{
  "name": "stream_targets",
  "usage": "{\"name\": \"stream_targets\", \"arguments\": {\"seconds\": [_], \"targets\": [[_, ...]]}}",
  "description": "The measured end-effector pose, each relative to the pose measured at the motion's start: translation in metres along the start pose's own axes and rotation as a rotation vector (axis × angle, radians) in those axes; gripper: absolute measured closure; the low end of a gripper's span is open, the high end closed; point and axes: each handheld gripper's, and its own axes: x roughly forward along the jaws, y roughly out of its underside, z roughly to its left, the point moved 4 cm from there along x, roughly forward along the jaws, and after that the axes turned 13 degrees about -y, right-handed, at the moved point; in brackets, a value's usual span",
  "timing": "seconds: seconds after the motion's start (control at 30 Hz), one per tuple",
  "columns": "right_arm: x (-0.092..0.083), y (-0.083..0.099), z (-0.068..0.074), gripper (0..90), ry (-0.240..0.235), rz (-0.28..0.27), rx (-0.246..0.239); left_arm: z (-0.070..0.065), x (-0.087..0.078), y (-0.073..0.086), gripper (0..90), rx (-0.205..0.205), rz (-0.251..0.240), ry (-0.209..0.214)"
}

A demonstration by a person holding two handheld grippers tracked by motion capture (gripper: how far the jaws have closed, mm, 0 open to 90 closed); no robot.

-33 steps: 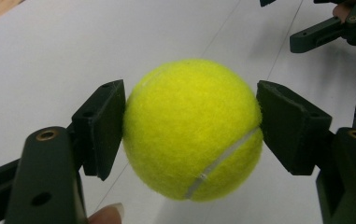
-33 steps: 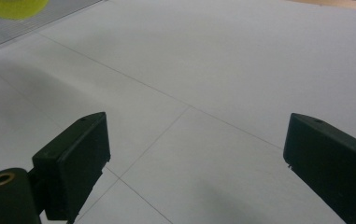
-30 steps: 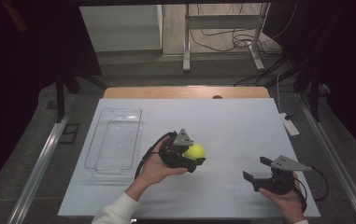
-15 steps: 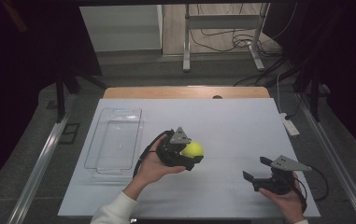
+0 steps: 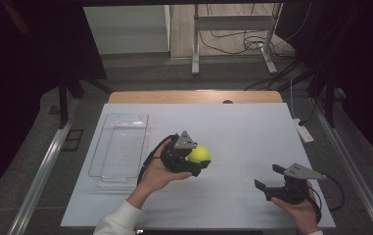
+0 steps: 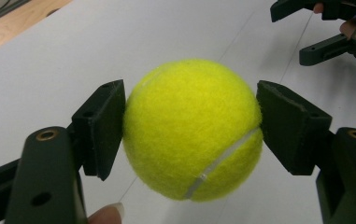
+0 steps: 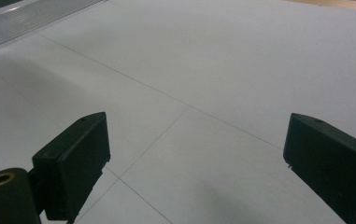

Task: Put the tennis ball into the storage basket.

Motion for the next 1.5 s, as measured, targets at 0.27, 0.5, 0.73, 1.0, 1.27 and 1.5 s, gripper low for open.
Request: {"name": "stream_targets", "arguments": {"seconds": [0.27,0.5,0.73,1.0,1.27,1.5], "targets": [[0.000,0.000,0.000,7.3,0.003,0.000,-0.002,0.006,-0.003,0.000,27.6,-0.013,-0.008,-0.012],[-0.001,0.000,0.000,7.3,0.003,-0.001,0.001,0.011,-0.005,0.000,27.6,-0.021,-0.015,-0.026],[-0.001,0.000,0.000,7.3,0.003,-0.001,0.001,0.018,-0.009,0.002,27.6,-0.037,-0.021,-0.046],[-0.001,0.000,0.000,7.3,0.003,0.000,0.001,0.023,-0.011,0.002,27.6,-0.047,-0.024,-0.061],[-0.001,0.000,0.000,7.3,0.003,0.000,0.000,0.026,-0.012,0.003,27.6,-0.049,-0.026,-0.075],[-0.001,0.000,0.000,7.3,0.003,0.000,0.001,0.030,-0.015,0.003,27.5,-0.058,-0.033,-0.088]]}}
